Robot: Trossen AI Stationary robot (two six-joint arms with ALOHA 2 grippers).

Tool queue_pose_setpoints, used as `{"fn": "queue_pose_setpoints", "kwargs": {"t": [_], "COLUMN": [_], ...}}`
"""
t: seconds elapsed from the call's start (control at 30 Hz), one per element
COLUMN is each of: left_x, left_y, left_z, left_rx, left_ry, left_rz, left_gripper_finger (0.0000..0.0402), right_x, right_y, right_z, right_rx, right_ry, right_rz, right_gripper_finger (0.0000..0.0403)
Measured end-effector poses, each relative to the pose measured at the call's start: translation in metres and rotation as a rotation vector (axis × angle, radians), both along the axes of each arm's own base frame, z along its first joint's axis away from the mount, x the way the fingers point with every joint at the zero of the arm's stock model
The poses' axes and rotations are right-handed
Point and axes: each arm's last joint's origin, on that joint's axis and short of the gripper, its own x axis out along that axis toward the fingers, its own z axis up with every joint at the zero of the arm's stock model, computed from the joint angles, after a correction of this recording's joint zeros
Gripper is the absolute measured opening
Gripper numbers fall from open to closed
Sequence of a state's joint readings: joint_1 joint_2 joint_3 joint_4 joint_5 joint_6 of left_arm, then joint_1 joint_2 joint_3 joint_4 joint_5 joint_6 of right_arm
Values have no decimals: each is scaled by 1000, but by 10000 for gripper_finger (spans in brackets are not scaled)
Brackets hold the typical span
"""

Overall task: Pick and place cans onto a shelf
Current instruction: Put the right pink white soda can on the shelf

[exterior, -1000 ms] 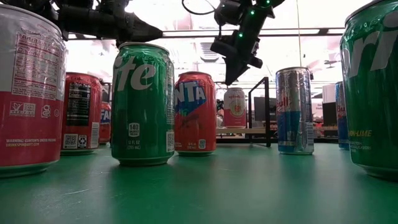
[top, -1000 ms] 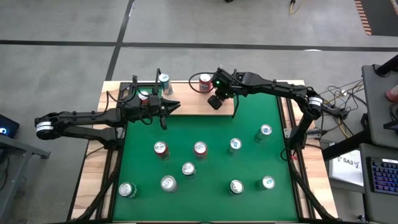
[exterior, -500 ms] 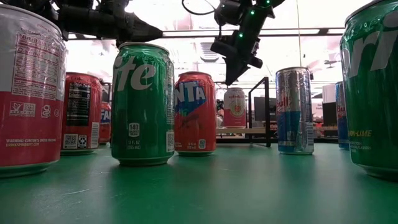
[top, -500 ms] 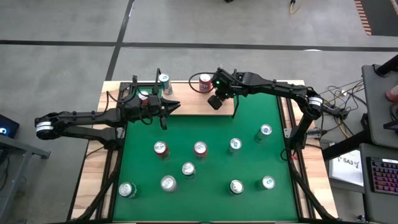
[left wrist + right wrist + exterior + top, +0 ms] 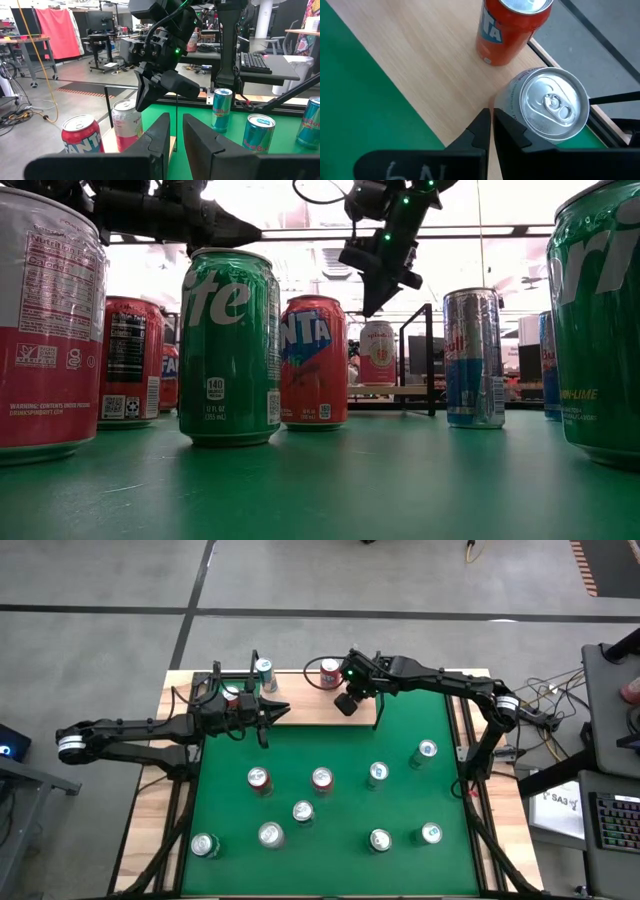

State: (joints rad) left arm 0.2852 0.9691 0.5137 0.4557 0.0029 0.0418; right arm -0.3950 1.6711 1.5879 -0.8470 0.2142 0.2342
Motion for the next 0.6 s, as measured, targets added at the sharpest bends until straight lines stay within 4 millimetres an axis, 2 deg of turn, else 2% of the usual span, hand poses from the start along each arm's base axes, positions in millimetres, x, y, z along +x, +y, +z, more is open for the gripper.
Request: {"fn": "queue_pose_setpoints", "kwargs": {"t": [0.6], "left_x": [0], "left_y": [0], "left_z": [0], "left_rx": [0], "left_ry": [0], "left_rz": [0], "left_gripper_finger": [36], "right_x": [7], "right_y": [-5], "right_z": [-9], "right_rx": [-89], "right_ry": [-70], "right_rz": [-7], "right_gripper_finger": [12]}}
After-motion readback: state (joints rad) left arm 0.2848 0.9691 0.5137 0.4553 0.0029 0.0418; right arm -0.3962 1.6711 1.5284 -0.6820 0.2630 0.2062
